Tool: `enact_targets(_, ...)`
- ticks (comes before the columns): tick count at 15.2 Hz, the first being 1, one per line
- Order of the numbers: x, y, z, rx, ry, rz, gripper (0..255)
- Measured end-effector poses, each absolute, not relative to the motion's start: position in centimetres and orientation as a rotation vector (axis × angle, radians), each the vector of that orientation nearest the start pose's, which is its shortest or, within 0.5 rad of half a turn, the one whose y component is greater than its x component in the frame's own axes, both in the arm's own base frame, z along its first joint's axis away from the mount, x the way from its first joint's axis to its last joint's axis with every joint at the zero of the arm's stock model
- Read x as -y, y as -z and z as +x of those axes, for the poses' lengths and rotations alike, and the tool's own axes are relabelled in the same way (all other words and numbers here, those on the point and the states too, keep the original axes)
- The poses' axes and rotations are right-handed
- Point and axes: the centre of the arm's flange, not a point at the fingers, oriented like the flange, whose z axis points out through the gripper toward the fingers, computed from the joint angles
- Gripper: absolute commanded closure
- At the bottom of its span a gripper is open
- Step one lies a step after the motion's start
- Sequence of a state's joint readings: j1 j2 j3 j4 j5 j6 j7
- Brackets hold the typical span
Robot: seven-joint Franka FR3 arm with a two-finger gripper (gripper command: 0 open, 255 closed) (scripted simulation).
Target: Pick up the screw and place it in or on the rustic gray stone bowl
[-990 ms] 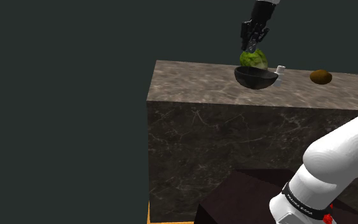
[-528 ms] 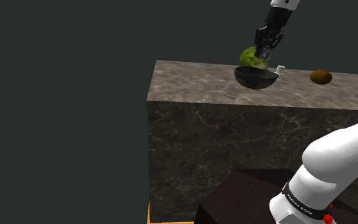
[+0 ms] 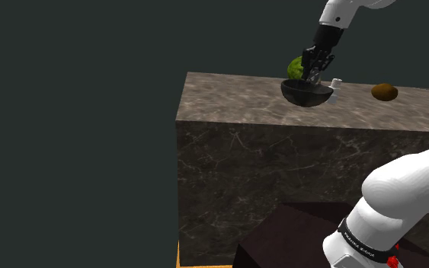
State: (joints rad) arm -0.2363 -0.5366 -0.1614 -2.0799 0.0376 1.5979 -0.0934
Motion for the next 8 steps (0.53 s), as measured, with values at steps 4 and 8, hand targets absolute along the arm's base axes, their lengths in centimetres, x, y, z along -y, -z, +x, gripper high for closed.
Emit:
enact_targets(4, 16.02, -62.78, 35.21, -0.430, 0.115, -3.004, 255)
enact_targets(8, 16.01, -62.74, 35.23, -0.430, 0.115, -3.004, 0)
